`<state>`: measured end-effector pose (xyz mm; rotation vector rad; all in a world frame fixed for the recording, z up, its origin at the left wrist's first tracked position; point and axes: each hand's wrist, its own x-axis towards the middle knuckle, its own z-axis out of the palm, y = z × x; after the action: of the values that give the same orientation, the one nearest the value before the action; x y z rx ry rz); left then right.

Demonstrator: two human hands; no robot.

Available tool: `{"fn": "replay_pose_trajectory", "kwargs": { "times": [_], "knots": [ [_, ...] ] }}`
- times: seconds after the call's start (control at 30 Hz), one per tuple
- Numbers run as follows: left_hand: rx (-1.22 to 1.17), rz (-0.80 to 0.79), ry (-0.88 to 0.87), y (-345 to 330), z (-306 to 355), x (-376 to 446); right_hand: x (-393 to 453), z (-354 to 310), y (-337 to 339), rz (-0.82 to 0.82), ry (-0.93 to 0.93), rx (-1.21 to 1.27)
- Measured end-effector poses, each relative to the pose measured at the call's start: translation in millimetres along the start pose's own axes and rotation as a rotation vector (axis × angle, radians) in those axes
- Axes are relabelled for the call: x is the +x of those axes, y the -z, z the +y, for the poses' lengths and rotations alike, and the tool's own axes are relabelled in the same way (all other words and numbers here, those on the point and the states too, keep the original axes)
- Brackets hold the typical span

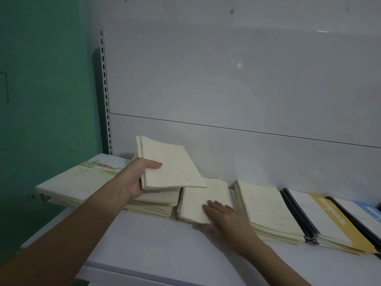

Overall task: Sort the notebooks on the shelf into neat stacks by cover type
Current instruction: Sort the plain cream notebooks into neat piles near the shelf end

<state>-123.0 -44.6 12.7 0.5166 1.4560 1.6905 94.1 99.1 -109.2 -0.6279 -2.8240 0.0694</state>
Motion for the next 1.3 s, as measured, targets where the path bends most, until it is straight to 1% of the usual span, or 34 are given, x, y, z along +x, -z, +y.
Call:
{"fn": "replay_pose_trajectory", "kwargs": {
  "times": [0.07, 0.13, 0.2, 0.27, 0.33, 0.4, 0.43, 0.5, 0.57, 0.67, 0.7, 0.77, 0.8, 0.87, 0.9, 0.97, 1.0, 1.13, 1.2, 1.27, 1.3],
  "knots": [
    [-0.006, 0.009, 0.015, 5.0, -1.4, 0.3, -4.3, 1.2, 9.1, 0.054, -0.025, 0.093],
    [0.001, 0.013, 0.024, 6.2, -2.3, -0.8, -6.7, 7.4, 20.1, 0.102, -0.117, 0.321],
    [0.006, 0.013, 0.023, 5.1, -2.3, -1.2, -5.8, 15.9, 32.0, 0.264, -0.231, 0.564],
    [0.013, 0.003, 0.033, 1.1, -2.5, -1.3, -4.7, 20.5, 43.8, 0.428, -0.297, 0.765],
    [0.059, -0.029, 0.033, -8.9, -7.0, -0.8, -6.3, 22.4, 55.1, 0.543, -0.295, 0.826],
    [0.073, -0.058, 0.026, -26.7, -15.9, -1.7, -9.1, 16.4, 66.4, 0.582, -0.230, 0.788],
    [0.061, -0.071, 0.030, -37.8, -21.8, -1.6, -10.5, 11.7, 70.0, 0.558, -0.188, 0.744],
    [0.009, -0.113, 0.076, -61.9, -33.7, -2.5, -15.8, 4.8, 70.7, 0.456, -0.102, 0.572],
    [-0.012, -0.174, 0.104, -84.4, -42.0, -2.6, -23.7, 8.0, 66.7, 0.396, -0.029, 0.422],
    [-0.012, -0.214, 0.090, -111.0, -53.5, -3.4, -39.3, 32.0, 65.5, 0.319, 0.026, 0.443],
    [-0.013, -0.202, 0.089, -118.5, -57.9, -1.9, -44.9, 42.2, 65.7, 0.268, 0.021, 0.505],
    [-0.020, -0.174, 0.087, -134.4, -67.3, 3.6, -52.3, 62.3, 66.7, 0.202, -0.096, 0.797],
    [-0.045, -0.164, 0.086, -143.8, -71.7, 6.4, -54.6, 72.2, 68.4, 0.226, -0.190, 0.928],
    [-0.120, -0.162, 0.096, -162.6, -81.5, 11.3, -55.9, 94.5, 71.1, 0.289, -0.427, 1.094],
    [-0.143, -0.168, 0.105, -171.5, -86.6, 12.8, -55.9, 104.1, 72.2, 0.283, -0.520, 1.231],
    [-0.131, -0.182, 0.119, -189.2, -96.9, 15.9, -57.1, 121.2, 75.1, 0.234, -0.606, 1.545],
    [-0.099, -0.182, 0.119, -196.6, -102.3, 19.5, -57.2, 129.8, 77.0, 0.216, -0.626, 1.608],
    [0.070, -0.131, 0.097, -212.1, -112.7, 41.0, -55.2, 170.4, 80.3, 0.079, -0.656, 1.454],
    [0.166, -0.141, 0.088, -212.9, -114.4, 51.8, -54.6, 186.8, 78.6, 0.035, -0.680, 1.384],
    [0.284, -0.165, 0.071, -215.4, -121.7, 60.3, -54.1, 193.7, 71.0, 0.033, -0.709, 1.234],
    [0.338, -0.159, 0.046, -218.2, -127.9, 63.1, -53.0, 193.8, 64.4, 0.043, -0.719, 1.109]
  ]
}}
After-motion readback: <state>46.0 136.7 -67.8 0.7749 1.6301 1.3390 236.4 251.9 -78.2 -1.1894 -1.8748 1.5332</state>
